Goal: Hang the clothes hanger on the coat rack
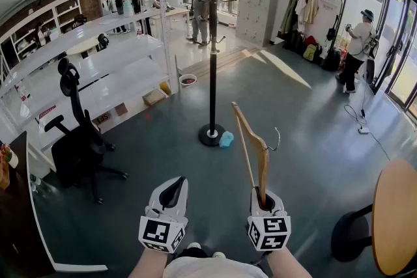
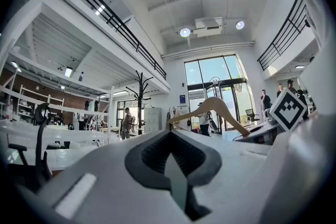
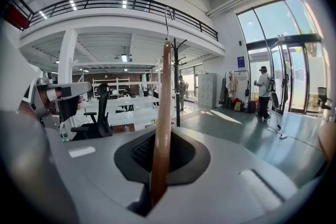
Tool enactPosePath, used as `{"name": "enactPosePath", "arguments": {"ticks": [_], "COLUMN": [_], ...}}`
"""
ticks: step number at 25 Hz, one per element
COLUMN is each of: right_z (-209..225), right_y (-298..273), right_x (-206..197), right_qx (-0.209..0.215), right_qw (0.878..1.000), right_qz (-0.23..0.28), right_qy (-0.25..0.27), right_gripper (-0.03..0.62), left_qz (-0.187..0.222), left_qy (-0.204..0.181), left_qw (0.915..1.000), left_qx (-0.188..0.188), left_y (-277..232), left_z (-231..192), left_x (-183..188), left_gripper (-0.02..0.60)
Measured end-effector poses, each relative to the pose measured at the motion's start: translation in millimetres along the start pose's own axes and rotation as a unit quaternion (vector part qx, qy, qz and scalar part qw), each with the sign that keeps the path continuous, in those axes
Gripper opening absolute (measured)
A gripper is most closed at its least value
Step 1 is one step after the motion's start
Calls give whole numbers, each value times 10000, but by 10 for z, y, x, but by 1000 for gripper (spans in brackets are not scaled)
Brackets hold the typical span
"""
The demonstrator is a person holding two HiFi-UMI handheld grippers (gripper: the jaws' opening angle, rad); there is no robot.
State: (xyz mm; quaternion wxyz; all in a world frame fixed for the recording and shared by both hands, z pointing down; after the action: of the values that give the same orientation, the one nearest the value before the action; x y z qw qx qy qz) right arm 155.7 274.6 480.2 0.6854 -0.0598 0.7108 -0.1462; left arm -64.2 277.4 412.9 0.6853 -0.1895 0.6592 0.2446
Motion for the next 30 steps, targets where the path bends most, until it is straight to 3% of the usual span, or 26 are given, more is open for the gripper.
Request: {"name": "enactPosePath", "arguments": {"ticks": [16,30], "right_z": [-68,-407], "right_y": [-279,-1044], "right_x": [-3,389], "right_qx": [-51,-508], "right_qw": [9999,9983], "right_qz": [-81,-54], "right_qy": [-42,-268], "right_gripper": [28,28], "left_qz": [-76,-148], "left_qy": [46,4], "left_qw": [10000,9997], "left_qx": [6,-174], "left_y": [-127,-319], "left_z": [-269,-1295], "left_x": [-130,-142], "left_gripper": [0,0]}}
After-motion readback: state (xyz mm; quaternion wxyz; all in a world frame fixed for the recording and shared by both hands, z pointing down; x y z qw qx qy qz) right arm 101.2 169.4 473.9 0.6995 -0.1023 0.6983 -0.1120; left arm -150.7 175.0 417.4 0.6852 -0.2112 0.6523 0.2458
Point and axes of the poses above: the fingertips, and each gripper's own axes: y backward along the fingers, z to its right, x out of its top, the point moved 3 cm from there along y, backward along the fingers, and after that the axes turned 9 degrees about -x, right-handed, at the moved point
